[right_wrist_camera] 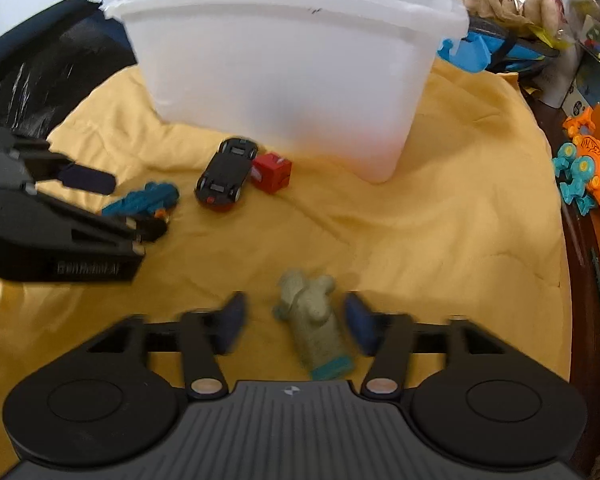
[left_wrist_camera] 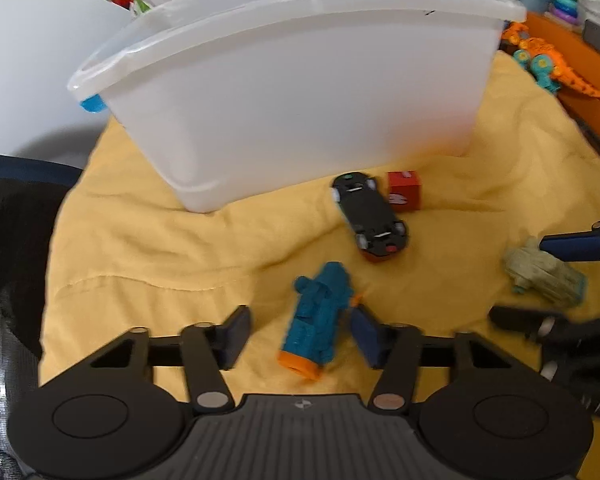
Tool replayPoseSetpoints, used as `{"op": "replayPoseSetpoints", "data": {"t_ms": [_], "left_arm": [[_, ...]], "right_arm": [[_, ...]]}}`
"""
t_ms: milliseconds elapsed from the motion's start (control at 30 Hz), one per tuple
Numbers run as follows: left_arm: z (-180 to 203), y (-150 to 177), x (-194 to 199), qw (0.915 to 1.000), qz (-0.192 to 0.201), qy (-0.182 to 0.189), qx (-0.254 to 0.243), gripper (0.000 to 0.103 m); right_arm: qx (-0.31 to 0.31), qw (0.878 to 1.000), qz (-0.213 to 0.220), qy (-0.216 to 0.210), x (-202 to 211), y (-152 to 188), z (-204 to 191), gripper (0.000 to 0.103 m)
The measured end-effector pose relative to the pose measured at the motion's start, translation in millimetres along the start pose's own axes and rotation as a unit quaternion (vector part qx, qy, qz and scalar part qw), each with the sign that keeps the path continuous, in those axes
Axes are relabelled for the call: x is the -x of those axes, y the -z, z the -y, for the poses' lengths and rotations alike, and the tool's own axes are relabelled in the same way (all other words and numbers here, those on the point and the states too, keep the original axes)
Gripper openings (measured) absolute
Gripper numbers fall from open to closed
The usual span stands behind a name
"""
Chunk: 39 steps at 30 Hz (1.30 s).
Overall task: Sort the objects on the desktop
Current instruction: 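Lift the toy train and blue-orange toy up over the white bin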
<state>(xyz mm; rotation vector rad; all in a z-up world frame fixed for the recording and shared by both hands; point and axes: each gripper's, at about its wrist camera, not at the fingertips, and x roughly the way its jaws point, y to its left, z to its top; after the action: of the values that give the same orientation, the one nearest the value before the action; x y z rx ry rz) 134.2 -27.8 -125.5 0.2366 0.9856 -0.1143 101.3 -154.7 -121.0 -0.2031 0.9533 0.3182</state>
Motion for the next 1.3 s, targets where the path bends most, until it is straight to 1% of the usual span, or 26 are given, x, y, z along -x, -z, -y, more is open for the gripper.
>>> {"op": "replayPoseSetpoints", "data": {"t_ms": [33, 67, 100, 133, 233, 433, 567, 667, 833, 967, 1100, 1167, 1300], "left_arm": [[2.0, 0.2, 0.8, 1.0, 0.001, 0.004, -0.005, 0.035], [4.8, 0.9, 1.5, 0.9999, 0.003, 0.005, -0.012, 0.028], [7.4, 1.8, 2.2, 0.9998, 0.006, 0.002, -0.017, 0.028], [8.7, 2.8, 3.0, 0.9998, 0.008, 0.002, -0.019, 0.028], [7.2, 4.5, 7.0, 0.9997, 0.011, 0.016, -0.012, 0.028], [8.3, 5.9, 23.4, 0.9993, 0.03, 0.014, -0.016, 0.028], [10.9, -0.3, 39.0, 0.9984, 0.051, 0.009, -0.022, 0.028], [10.6, -6.9, 55.4, 0.997, 0.072, 0.007, -0.027, 0.028], [10.2, -21.7, 80.3, 0.9938, 0.106, 0.005, -0.031, 0.028], [3.3, -35.2, 103.1, 0.9904, 0.135, 0.004, -0.028, 0.028], [-11.4, -55.1, 126.4, 0.9864, 0.163, 0.003, -0.018, 0.028], [-22.1, -67.2, 138.3, 0.9839, 0.178, 0.012, -0.005, 0.028], [-36.9, -94.4, 149.5, 0.9789, 0.204, 0.003, 0.003, 0.028]], "right_arm": [[0.004, 1.0, 0.003, -0.001, 0.3, 2.9, 1.8, 0.065], [0.0, 1.0, 0.006, -0.008, 1.2, 4.8, 5.1, 0.052], [-0.012, 1.0, 0.01, -0.018, 2.7, 4.8, 8.4, 0.042], [-0.021, 0.999, 0.012, -0.021, 4.2, 3.0, 10.6, 0.029], [-0.028, 0.999, 0.008, -0.016, 6.3, 0.5, 7.6, 0.029], [-0.046, 0.999, 0.015, -0.018, 18.0, -1.0, 6.1, 0.028], [-0.047, 0.998, 0.029, -0.018, 29.2, -8.9, 4.5, 0.028], [-0.043, 0.998, 0.05, -0.024, 41.6, -16.8, 2.1, 0.028], [-0.042, 0.996, 0.078, -0.025, 64.3, -34.9, -0.6, 0.028], [-0.037, 0.994, 0.098, -0.009, 85.9, -53.2, -1.7, 0.028], [-0.03, 0.992, 0.121, 0.004, 107.2, -77.0, -1.0, 0.028], [-0.028, 0.991, 0.132, 0.008, 112.0, -90.2, 0.6, 0.028], [-0.03, 0.989, 0.142, 0.016, 109.4, -111.7, 7.5, 0.028]]}}
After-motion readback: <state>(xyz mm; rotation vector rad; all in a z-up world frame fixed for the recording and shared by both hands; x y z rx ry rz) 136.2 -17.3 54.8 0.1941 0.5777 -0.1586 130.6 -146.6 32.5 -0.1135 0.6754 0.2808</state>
